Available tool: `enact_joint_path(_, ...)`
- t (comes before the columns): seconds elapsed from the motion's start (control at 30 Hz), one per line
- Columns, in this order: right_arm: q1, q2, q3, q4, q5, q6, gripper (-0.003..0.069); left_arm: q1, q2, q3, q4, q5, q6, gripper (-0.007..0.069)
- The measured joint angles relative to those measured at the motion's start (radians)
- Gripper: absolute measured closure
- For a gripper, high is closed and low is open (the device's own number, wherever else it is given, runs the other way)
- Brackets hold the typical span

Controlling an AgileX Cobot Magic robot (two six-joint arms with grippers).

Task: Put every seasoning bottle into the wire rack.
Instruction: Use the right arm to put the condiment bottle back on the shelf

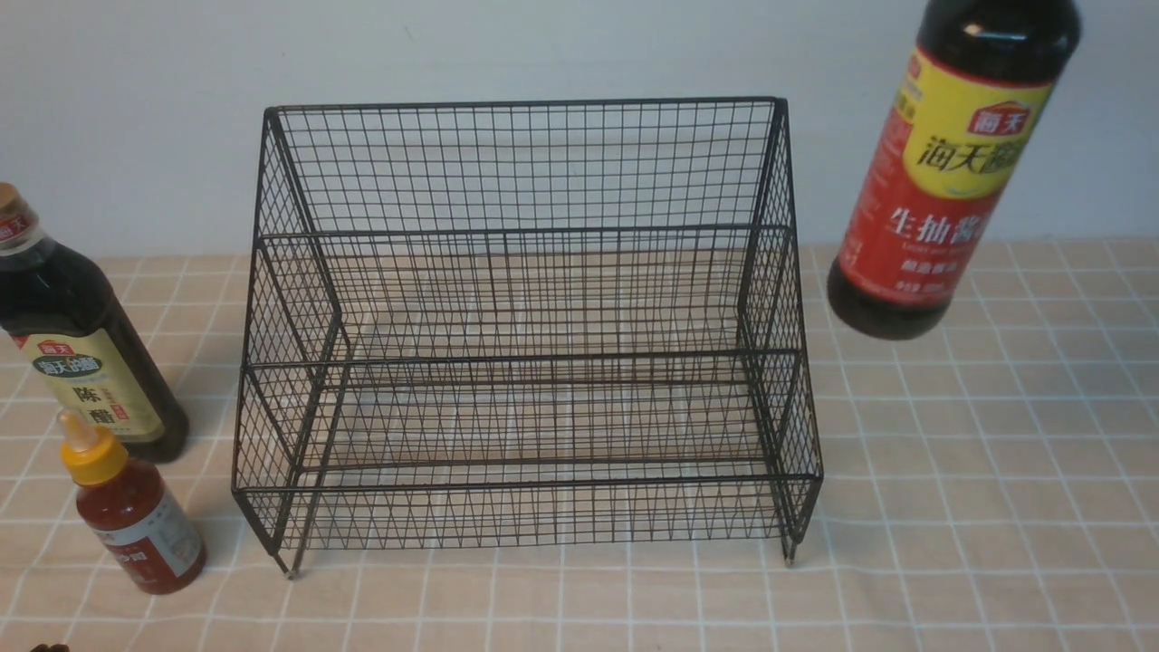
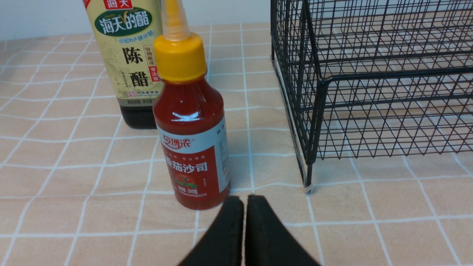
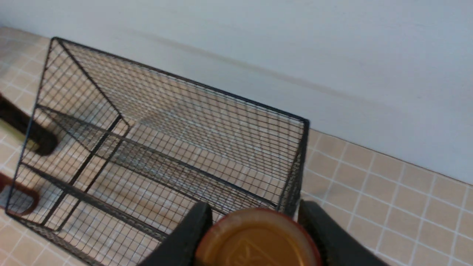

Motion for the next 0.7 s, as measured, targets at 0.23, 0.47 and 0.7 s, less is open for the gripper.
enact_joint_path(0.23,0.115,0.059,0.000,-0.014,-0.021,-0.005,0.0382,0.000,0.000,0.000,0.000,0.000,0.000,0.0631)
enact_joint_path(0.47,0.150,0.124,0.000,-0.045,-0.150,-0.004,0.0382,0.000,0.000,0.000,0.000,0.000,0.000,0.0631)
enact_joint_path(0.7,0.150,0.174,0.000,-0.067,-0.186,-0.005,0.0382,0.000,0.000,0.000,0.000,0.000,0.000,0.0631)
